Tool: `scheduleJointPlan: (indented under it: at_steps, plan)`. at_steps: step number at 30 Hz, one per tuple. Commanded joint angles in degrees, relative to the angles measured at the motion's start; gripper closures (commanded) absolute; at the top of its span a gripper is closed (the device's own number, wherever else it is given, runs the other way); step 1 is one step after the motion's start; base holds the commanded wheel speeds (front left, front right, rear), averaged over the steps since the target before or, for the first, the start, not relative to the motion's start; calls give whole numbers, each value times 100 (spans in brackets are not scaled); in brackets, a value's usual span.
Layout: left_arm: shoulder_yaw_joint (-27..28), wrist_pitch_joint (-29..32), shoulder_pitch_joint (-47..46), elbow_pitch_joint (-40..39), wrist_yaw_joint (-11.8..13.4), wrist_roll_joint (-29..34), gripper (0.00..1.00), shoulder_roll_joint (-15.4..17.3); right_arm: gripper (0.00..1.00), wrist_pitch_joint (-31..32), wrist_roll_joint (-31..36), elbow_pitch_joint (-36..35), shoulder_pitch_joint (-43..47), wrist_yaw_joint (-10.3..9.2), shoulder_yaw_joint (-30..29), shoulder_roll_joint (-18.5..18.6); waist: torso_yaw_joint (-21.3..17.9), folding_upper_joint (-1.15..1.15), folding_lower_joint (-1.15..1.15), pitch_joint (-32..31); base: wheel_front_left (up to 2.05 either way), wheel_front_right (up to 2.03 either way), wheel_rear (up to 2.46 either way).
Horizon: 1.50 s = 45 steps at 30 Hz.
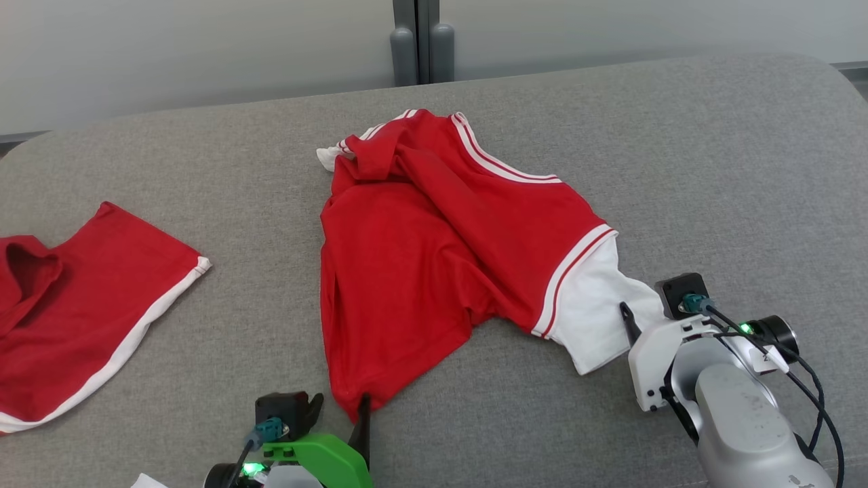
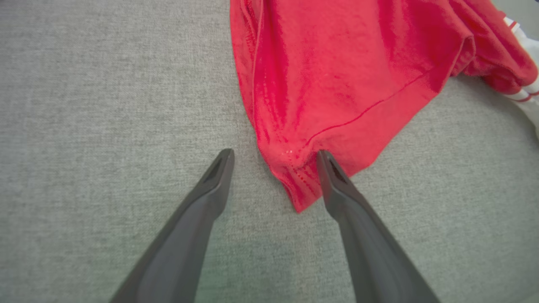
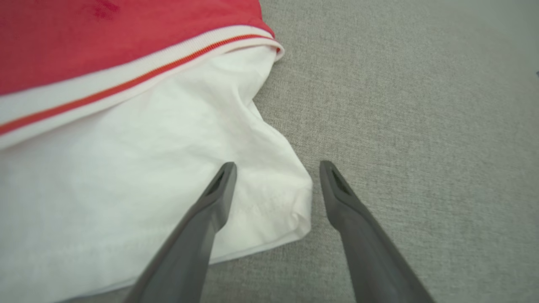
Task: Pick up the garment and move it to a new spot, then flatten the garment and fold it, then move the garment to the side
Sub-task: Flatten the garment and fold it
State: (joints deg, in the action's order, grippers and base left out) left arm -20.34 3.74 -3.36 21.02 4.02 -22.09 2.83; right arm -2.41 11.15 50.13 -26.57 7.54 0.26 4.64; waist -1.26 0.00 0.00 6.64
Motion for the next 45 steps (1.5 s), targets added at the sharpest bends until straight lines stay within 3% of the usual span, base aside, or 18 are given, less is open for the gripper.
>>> scheduleJointPlan:
  at_steps: [1,3,5,7,8,9,11,18,22,25,27,31,37,41,45]
  plan:
    - [-37,9,-96,55,-59,-61,0,22,0,-47,32,70,-103,-10,-6,2,9,0,0,23,0,0,0]
    - [-59,1,-120,111,-73,-108,4,22,0,-73,41,151,-125,-10,-7,-2,6,0,0,47,0,0,0]
    - [-103,-2,-162,177,-109,-130,35,21,0,-72,30,253,-179,-10,12,-12,0,0,0,85,0,0,0]
    - [-118,-33,-197,242,-99,-159,53,21,0,-22,4,367,-238,-10,42,-28,-12,0,0,114,0,0,0]
    - [-124,-52,-215,272,-95,-170,63,21,17,1,14,430,-264,-10,62,-33,-17,0,0,121,0,0,0]
    - [-133,-69,-241,309,-102,-195,71,20,42,25,-12,506,-285,-10,64,-37,-25,0,0,121,0,0,0]
    - [-166,-105,-285,377,-157,-226,100,20,100,35,-102,652,-343,-10,72,-51,-35,0,0,116,0,0,0]
    - [-198,-230,-331,260,-356,-419,100,31,100,-351,-802,734,-396,-11,-354,-64,12,0,0,-102,0,0,0]
    - [-80,-179,-23,-582,-476,-637,100,157,100,-443,-2149,206,-329,-10,-394,-114,9,0,0,-347,0,0,0]
    - [-5,95,288,-1737,-566,-962,100,270,100,21,-4006,-1127,-102,-10,-231,-109,-39,0,0,-541,0,0,0]
    - [53,382,524,-2708,-588,-1192,100,398,100,500,-5139,-2419,315,-11,-331,242,-93,0,0,-669,0,0,0]
    - [160,899,750,-4364,-503,-1539,100,608,100,1250,-6529,-4547,935,-4,-895,403,-201,0,0,-827,0,0,0]
    - [381,1609,377,-6095,-325,-1853,100,856,100,1993,-7248,-6694,1197,-5,-2051,143,-351,0,0,-860,0,0,0]
    - [571,2109,-134,-6737,-108,-2103,100,907,100,2561,-7047,-7588,883,-4,-2590,-49,-460,0,0,-789,0,0,0]
    - [779,2604,-805,-6846,51,-2234,100,1068,100,3119,-6585,-7939,362,-5,-2859,-138,-573,0,0,-621,0,0,0]
